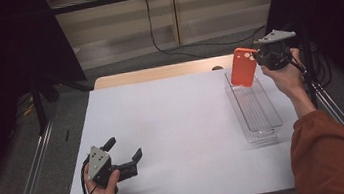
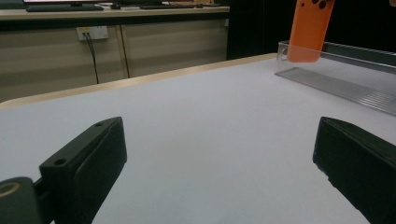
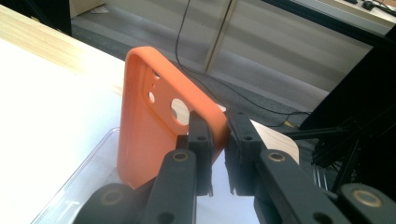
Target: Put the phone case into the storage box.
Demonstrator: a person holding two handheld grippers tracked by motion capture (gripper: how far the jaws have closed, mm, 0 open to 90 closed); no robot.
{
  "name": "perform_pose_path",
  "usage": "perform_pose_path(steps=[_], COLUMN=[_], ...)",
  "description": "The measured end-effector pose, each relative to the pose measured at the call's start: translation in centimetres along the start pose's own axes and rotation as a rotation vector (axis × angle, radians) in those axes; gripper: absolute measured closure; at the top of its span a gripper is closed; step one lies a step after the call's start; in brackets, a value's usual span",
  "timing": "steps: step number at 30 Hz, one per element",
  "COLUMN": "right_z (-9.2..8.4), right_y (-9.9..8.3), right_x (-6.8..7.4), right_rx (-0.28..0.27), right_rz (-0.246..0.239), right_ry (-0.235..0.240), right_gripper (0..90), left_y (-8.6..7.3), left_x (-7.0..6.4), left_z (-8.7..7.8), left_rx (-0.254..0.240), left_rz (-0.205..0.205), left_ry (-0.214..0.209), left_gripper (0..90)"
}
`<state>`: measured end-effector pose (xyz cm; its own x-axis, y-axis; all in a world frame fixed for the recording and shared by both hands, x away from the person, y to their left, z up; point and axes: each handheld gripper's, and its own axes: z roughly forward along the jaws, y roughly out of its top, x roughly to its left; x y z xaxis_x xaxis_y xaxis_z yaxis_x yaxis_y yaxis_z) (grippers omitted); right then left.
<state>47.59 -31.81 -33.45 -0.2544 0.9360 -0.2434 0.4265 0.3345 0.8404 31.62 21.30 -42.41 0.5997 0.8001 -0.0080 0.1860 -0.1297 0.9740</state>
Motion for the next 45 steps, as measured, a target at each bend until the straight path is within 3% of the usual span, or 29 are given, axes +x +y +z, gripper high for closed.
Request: perform_pose_path(steps=[13, 28, 31, 36, 45], right_z=[1.6, 2.2, 2.4, 2.4, 2.6], right_y=[-0.4, -0.6, -0.6, -0.5, 1.0], right_x=[0.8, 1.0, 1.3, 1.2, 0.9], right_rx=[0.026, 0.034, 0.037, 0.04, 0.109], right_rz=[-0.038, -0.04, -0.062, -0.059, -0.119], right_ry=[-0.005, -0.028, -0.027, 0.0, 0.088], right_gripper=[80.9, 80.9, 80.9, 80.8, 80.4], left_y=[0.1, 0.1, 0.1, 0.1, 0.0], left_x=[0.0, 0.2, 0.2, 0.2, 0.1], left_z=[0.0, 0.0, -0.1, 0.0, 0.0], left_rx=[0.007, 0.007, 0.006, 0.008, 0.009], left_rz=[0.02, 0.02, 0.023, 0.021, 0.02], left_ry=[-0.005, 0.009, 0.012, 0.008, 0.002], left_gripper=[2.9, 3.1, 3.0, 3.0, 3.0])
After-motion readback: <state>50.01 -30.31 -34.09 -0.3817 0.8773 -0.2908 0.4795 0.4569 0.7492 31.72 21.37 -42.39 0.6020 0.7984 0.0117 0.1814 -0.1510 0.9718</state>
